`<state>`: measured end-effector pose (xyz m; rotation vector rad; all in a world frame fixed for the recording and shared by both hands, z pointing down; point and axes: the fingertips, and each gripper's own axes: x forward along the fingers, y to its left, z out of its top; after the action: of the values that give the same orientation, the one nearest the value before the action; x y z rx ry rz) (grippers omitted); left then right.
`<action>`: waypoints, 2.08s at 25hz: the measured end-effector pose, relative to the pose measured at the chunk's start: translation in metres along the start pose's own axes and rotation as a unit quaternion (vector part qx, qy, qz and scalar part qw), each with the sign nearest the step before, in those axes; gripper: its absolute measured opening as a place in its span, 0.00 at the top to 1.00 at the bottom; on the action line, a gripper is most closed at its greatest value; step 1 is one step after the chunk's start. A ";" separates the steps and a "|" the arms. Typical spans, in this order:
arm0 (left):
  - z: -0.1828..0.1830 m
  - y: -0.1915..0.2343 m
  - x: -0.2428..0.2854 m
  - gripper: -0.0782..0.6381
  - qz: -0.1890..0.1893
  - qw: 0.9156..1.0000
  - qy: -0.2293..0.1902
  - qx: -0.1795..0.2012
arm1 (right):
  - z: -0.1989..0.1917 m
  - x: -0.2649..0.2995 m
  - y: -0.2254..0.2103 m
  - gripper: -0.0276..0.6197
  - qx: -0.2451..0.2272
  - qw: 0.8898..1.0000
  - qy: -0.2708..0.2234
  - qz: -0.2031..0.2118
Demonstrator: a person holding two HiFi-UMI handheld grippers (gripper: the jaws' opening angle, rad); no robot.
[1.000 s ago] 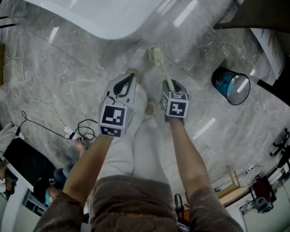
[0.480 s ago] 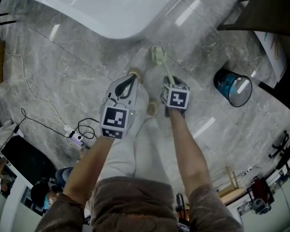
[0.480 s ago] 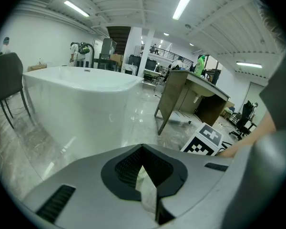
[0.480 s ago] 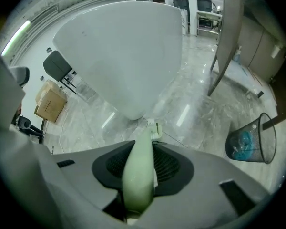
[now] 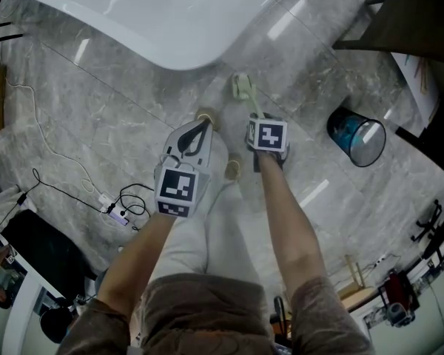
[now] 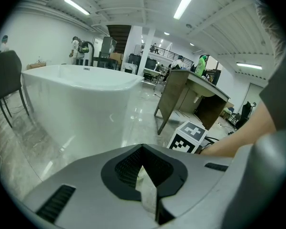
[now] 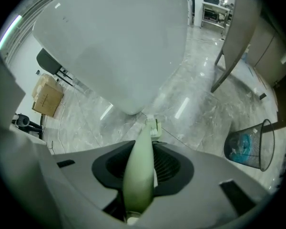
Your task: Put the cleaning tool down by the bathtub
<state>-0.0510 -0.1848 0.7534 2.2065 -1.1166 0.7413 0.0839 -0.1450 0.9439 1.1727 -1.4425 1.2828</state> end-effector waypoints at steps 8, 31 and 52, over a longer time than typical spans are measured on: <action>-0.004 0.004 0.003 0.88 -0.003 1.000 0.006 -0.004 | 0.005 0.012 -0.004 0.78 0.000 1.000 0.003 -0.004; -0.004 0.002 0.003 0.88 -0.009 1.000 0.011 -0.011 | 0.015 0.001 -0.006 0.69 -0.011 0.999 -0.038 -0.018; 0.103 -0.066 -0.125 0.88 -0.021 1.000 -0.013 0.020 | 0.009 -0.237 0.035 0.79 -0.011 0.990 -0.143 0.008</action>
<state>-0.0354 -0.1560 0.5818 2.2711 -1.0740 0.7259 0.0960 -0.1282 0.7048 1.3745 -1.6699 1.1403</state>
